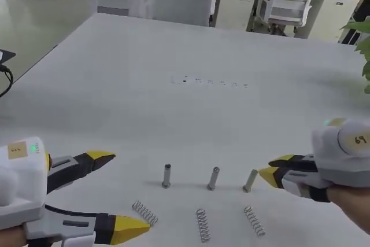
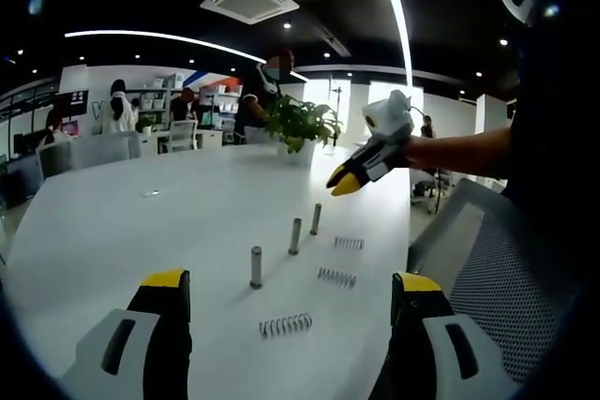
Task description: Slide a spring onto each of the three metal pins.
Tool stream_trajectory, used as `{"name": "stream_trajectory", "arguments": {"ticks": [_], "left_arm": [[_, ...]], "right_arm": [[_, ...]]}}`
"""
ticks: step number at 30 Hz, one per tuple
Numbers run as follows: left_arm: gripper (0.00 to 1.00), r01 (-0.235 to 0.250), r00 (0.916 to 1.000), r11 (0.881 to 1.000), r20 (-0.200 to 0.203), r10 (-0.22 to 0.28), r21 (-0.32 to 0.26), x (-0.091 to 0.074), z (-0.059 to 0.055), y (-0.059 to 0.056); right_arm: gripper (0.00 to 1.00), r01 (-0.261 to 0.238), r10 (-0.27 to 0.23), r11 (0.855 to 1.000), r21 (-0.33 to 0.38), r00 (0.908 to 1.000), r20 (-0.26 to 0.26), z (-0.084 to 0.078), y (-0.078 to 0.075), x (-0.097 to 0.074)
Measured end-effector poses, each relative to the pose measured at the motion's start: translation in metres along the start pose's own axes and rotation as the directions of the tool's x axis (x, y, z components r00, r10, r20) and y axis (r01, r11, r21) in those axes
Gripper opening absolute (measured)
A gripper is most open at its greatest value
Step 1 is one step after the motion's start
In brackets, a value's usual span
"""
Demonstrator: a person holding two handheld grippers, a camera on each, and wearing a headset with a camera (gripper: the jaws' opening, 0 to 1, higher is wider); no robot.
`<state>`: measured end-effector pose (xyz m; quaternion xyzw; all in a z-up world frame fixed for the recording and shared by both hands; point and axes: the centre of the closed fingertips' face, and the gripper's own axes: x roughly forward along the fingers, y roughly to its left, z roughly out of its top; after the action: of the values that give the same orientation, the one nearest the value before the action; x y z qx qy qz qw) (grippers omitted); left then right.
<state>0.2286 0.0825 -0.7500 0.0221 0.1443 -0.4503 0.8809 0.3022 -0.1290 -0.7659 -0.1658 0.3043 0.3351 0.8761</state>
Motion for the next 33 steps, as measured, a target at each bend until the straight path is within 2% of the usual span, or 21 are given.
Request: {"name": "stream_trajectory", "arguments": {"ticks": [8,19,26,33], "left_arm": [[0.86,0.006,1.0,1.0,0.0,-0.006,0.005,0.0,0.001,-0.002],[0.86,0.013,0.9999,1.0,-0.003,-0.013,0.013,-0.001,0.004,-0.006],[0.86,0.016,0.9999,1.0,-0.005,-0.016,0.013,-0.002,0.002,-0.009],[0.86,0.018,0.9998,1.0,0.002,-0.018,0.018,-0.002,0.004,-0.012]], "right_arm": [[0.15,0.006,-0.006,1.0,0.009,1.0,0.005,-0.006,0.005,-0.007],[0.15,0.002,-0.002,1.0,0.023,0.9999,-0.016,-0.022,0.013,-0.015],[0.15,-0.007,0.01,0.999,0.049,0.9987,-0.05,-0.045,0.024,-0.017],[0.15,-0.022,0.027,0.998,0.061,0.9961,-0.084,-0.059,0.034,-0.015]]}}
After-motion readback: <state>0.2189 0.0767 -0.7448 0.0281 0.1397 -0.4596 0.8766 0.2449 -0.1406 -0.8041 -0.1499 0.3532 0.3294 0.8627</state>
